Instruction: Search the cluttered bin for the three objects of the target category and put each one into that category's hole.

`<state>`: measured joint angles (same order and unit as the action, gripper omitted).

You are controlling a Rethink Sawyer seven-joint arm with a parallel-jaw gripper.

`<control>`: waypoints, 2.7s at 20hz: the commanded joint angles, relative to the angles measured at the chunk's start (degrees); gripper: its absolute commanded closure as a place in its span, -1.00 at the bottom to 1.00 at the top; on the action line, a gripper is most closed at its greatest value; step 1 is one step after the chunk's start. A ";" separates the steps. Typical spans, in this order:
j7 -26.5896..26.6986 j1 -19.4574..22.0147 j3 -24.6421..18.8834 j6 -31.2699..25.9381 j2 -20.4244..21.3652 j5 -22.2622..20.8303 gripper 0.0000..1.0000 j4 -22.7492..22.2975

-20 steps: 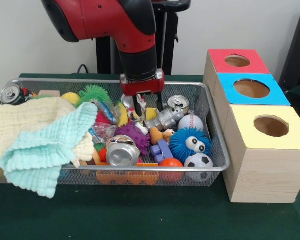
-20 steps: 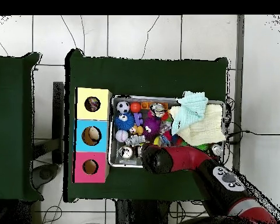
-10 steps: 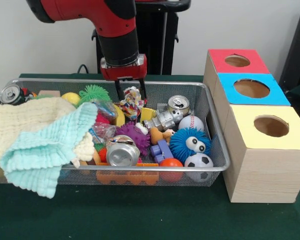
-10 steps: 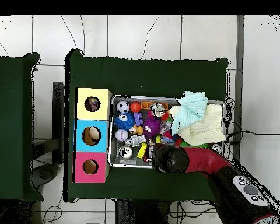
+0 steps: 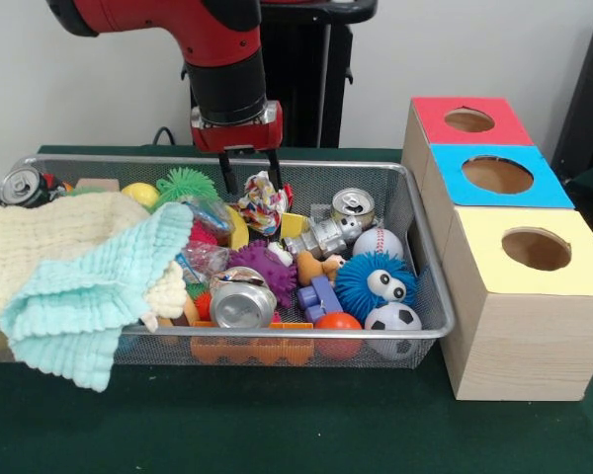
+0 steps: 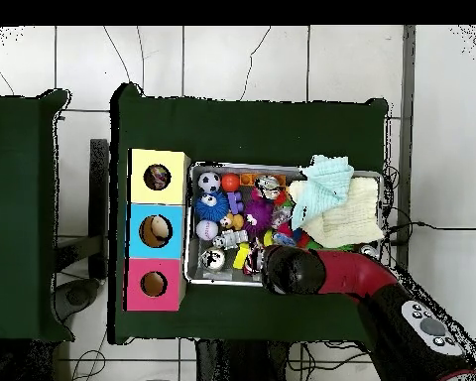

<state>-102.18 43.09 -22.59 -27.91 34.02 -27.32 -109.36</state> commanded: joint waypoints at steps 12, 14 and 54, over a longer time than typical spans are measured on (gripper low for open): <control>2.19 -0.54 -3.00 0.31 -2.52 -2.16 1.00 0.06; 1.89 -0.60 -2.86 0.41 -2.43 -2.12 1.00 0.02; -13.11 -21.76 3.60 -19.77 10.95 20.13 1.00 5.02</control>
<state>-102.18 23.39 -21.91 -40.45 43.45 -11.76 -108.88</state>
